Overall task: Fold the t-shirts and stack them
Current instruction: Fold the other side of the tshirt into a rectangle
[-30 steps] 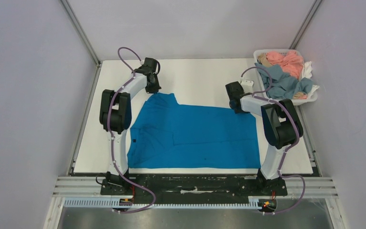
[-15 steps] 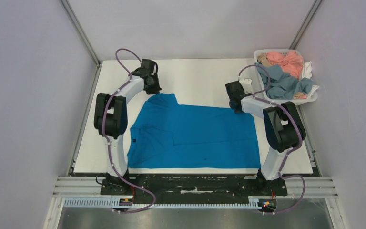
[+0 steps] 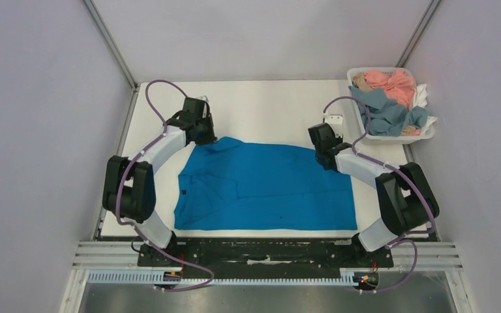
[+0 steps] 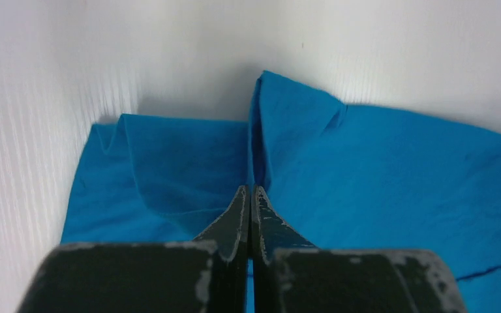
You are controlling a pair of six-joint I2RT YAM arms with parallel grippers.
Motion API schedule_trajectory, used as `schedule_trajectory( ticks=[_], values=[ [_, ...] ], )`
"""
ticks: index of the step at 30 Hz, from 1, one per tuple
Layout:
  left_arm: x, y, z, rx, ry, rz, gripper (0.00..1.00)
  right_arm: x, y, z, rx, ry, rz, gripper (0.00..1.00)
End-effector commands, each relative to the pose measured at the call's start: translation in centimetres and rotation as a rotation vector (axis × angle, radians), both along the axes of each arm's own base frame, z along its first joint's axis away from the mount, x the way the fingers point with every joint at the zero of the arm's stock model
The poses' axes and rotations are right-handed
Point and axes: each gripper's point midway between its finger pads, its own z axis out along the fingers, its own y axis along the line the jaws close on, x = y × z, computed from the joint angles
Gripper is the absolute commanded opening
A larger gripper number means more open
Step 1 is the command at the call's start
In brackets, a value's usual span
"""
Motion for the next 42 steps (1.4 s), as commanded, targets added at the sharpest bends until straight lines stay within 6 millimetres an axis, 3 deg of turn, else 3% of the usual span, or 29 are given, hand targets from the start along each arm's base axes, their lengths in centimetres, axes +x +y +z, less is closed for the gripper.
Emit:
schedule_trajectory(
  ticks=[1, 7, 11, 18, 22, 30, 38, 40, 42],
  values=[
    [-2.9, 0.0, 2.0, 0.016, -0.065, 0.015, 0.02, -1.4, -0.2, 1.8, 0.009, -0.059, 0.017, 0.0],
    [-7.2, 0.9, 4.0, 0.042, -0.124, 0.057, 0.02, -3.5, -0.5, 2.5, 0.008, -0.07, 0.044, 0.0],
    [-9.8, 2.6, 5.0, 0.083, -0.156, 0.119, 0.02, -4.4, -0.7, 2.9, 0.01, -0.079, 0.06, 0.0],
    [-14.2, 4.0, 4.2, 0.036, -0.152, 0.211, 0.02, -5.3, -1.5, 3.0, -0.022, -0.075, 0.052, 0.0],
    [-16.1, 3.6, 4.5, -0.048, -0.159, 0.235, 0.02, -5.3, -1.5, 2.8, -0.026, -0.065, 0.057, 0.0],
    [-20.4, 3.3, 1.1, -0.114, -0.053, 0.247, 0.02, -5.5, -1.5, 2.1, -0.031, -0.044, 0.062, 0.0],
    [-24.1, 2.3, -1.9, -0.203, 0.092, 0.273, 0.02, -7.4, -2.3, 0.3, -0.027, -0.008, 0.042, 0.0],
    [-25.2, 2.2, -2.5, -0.22, 0.129, 0.271, 0.03, -8.0, -2.4, -0.3, -0.024, 0.009, 0.033, 0.07],
    [-26.4, 2.1, -3.2, -0.234, 0.172, 0.264, 0.22, -8.9, -2.7, -1.0, -0.014, 0.035, 0.003, 0.16]
  ],
)
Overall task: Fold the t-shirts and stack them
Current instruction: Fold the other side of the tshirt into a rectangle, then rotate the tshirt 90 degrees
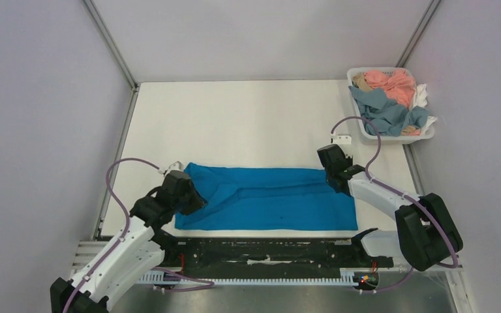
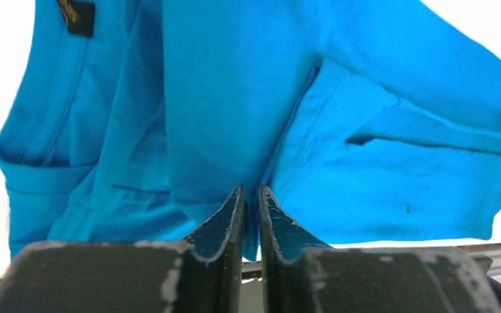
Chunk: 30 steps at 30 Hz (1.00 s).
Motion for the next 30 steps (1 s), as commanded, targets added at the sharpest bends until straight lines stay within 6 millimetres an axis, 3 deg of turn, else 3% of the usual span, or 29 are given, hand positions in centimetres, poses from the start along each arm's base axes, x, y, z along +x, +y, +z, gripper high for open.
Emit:
schedule_trajectory(
  ticks=[1, 3, 5, 7, 9, 11, 14, 17, 20, 23, 27, 30],
  values=[
    [-2.9, -0.5, -1.1, -0.087, 0.105, 0.021, 0.31, -1.8, -0.8, -0.5, 0.01, 0.014, -0.074, 0.2],
    [-4.0, -0.8, -1.0, -0.118, 0.132, 0.004, 0.53, -3.4, -1.5, -1.3, 0.005, 0.05, -0.107, 0.38],
    [-4.2, -1.8, 0.3, -0.191, 0.105, -0.018, 0.63, -5.5, -2.2, -2.0, 0.014, 0.088, -0.145, 0.59],
    [-3.7, -2.7, 2.2, -0.248, 0.039, -0.056, 0.75, -6.7, -2.4, -2.2, 0.035, 0.092, -0.152, 0.7],
    [-3.0, -2.6, 3.9, -0.241, -0.023, -0.072, 0.78, -6.8, -2.4, -1.4, 0.06, 0.055, -0.149, 0.79],
    [-1.9, -2.5, 5.2, -0.21, -0.074, -0.083, 0.78, -6.0, -1.9, 0.3, 0.093, -0.01, -0.121, 0.97],
    [0.4, -3.5, 6.1, -0.182, -0.116, -0.117, 0.79, -4.0, -0.3, 2.6, 0.174, -0.14, -0.032, 0.98],
    [2.9, -5.5, 5.1, -0.184, -0.108, -0.164, 0.8, -2.1, 2.7, 3.8, 0.285, -0.214, 0.115, 0.98],
    [4.4, -6.8, 2.3, -0.158, -0.012, -0.177, 0.81, -0.6, 6.8, 4.2, 0.398, -0.221, 0.303, 0.98],
    [5.6, -6.4, -1.1, -0.096, 0.065, -0.116, 0.82, 0.2, 10.0, 3.6, 0.484, -0.17, 0.421, 0.98],
    [6.8, -5.5, -4.5, -0.042, 0.129, -0.054, 0.82, 0.1, 10.3, 1.0, 0.486, -0.062, 0.388, 0.98],
    [8.4, -3.9, -6.9, -0.041, 0.187, 0.023, 0.83, -0.7, 7.4, -1.2, 0.42, -0.001, 0.243, 0.98]
  ],
)
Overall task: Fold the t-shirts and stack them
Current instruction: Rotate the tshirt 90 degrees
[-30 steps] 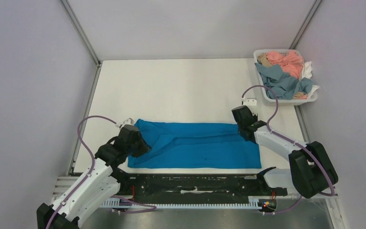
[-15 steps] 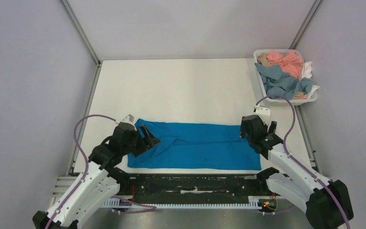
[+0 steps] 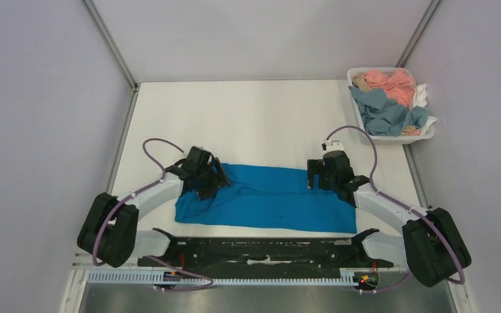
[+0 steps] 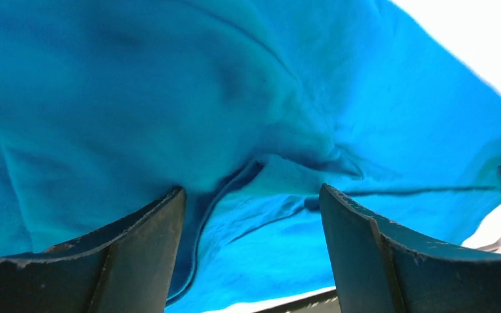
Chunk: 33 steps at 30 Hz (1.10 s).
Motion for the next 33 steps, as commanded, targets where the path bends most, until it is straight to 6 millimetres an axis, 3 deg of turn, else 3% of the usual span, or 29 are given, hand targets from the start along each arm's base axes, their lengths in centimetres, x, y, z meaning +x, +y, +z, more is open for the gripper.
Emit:
schedule_trajectory(
  ticks=[1, 4, 6, 9, 12, 14, 19, 21, 23, 27, 33],
  values=[
    [4.0, 2.0, -2.5, 0.017, -0.011, 0.104, 0.83, 0.3, -1.8, -0.5, -0.014, 0.031, -0.098, 0.98],
    [5.7, 3.3, -4.0, 0.011, 0.041, 0.148, 0.83, -1.3, -5.5, -2.5, 0.002, 0.098, -0.225, 0.98],
    [7.2, 3.0, -4.1, -0.049, 0.06, 0.157, 0.83, -2.5, -8.2, -3.2, -0.044, 0.133, -0.327, 0.98],
    [9.8, 3.4, -4.1, -0.014, 0.061, 0.177, 0.83, -3.5, -10.4, -2.6, -0.113, 0.139, -0.401, 0.98],
    [12.5, 3.1, -3.8, -0.016, 0.069, 0.171, 0.83, -4.2, -11.3, -1.4, -0.131, 0.117, -0.435, 0.98],
    [14.0, 2.5, -3.9, -0.035, 0.075, 0.16, 0.84, -3.3, -9.8, -0.2, -0.071, 0.058, -0.347, 0.98],
    [18.0, 0.8, -4.2, -0.077, 0.104, 0.119, 0.84, 0.3, -1.9, 4.6, 0.203, -0.18, 0.056, 0.98],
    [19.4, -0.1, -4.7, -0.099, 0.128, 0.102, 0.84, 1.0, 0.2, 5.5, 0.238, -0.209, 0.134, 0.98],
    [21.0, -0.8, -4.7, -0.119, 0.138, 0.086, 0.84, 1.7, 1.5, 5.1, 0.213, -0.194, 0.17, 0.98],
    [23.1, -1.7, -4.9, -0.14, 0.163, 0.044, 0.84, 1.5, 2.7, 1.6, 0.175, -0.058, 0.173, 0.98],
    [25.4, -3.1, -5.5, -0.182, 0.213, -0.021, 0.85, -1.9, 5.3, -1.8, 0.195, 0.08, 0.24, 0.98]
  ],
)
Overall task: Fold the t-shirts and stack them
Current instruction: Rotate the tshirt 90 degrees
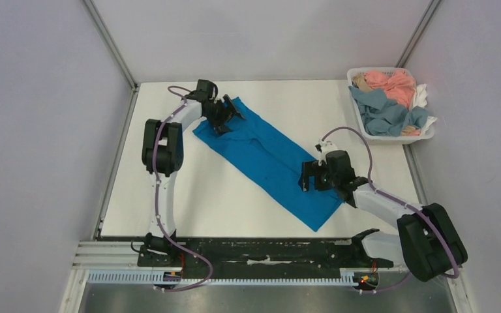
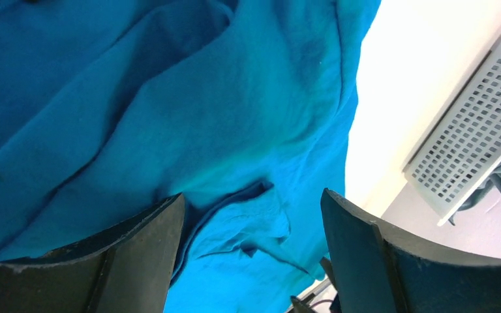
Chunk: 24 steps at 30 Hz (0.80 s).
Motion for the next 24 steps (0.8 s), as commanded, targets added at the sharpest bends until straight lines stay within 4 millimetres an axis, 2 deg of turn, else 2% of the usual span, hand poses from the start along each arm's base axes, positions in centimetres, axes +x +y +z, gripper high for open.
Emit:
schedule_trajectory(
  ticks=[1, 2, 7, 11, 14, 16, 17, 19, 21, 24],
  values=[
    [-2.0, 1.5, -6.8, 0.112, 0.178, -0.077, 0.85, -2.5, 3.2, -0.8, 0.045, 0.061, 0.102, 0.98],
    [-1.6, 1.5, -6.7, 0.118, 0.185, -0.079, 0.85, -3.5, 4.1, -0.9, 0.063, 0.079, 0.138, 0.98],
    [-0.2, 1.1, -5.9, 0.104, 0.148, -0.089, 0.85, -11.1, 8.6, -1.7, 0.12, 0.213, 0.359, 0.98],
    [0.8, 1.0, -5.6, 0.113, 0.143, -0.105, 0.85, -17.6, 14.1, -0.6, 0.144, 0.241, 0.659, 0.98],
    [1.4, 0.9, -5.3, 0.113, 0.12, -0.115, 0.85, -20.4, 18.0, 0.8, 0.108, 0.198, 0.856, 0.98],
    [1.8, 0.7, -5.1, 0.105, 0.107, -0.12, 0.85, -20.2, 19.5, 1.6, 0.067, 0.144, 0.899, 0.98],
    [1.9, 0.5, -5.0, 0.096, 0.103, -0.124, 0.85, -19.5, 19.9, 1.9, 0.044, 0.117, 0.888, 0.98],
    [2.1, -0.3, -4.6, 0.048, 0.086, -0.148, 0.85, -16.7, 20.0, 2.8, -0.04, 0.038, 0.795, 0.98],
    [2.5, -1.1, -3.7, -0.008, 0.06, -0.163, 0.85, -13.9, 20.1, 4.5, -0.081, -0.048, 0.696, 0.98],
    [3.8, -1.8, -0.2, -0.042, -0.027, -0.177, 0.85, -10.4, 20.6, 7.9, 0.002, -0.109, 0.585, 0.98]
  ],
)
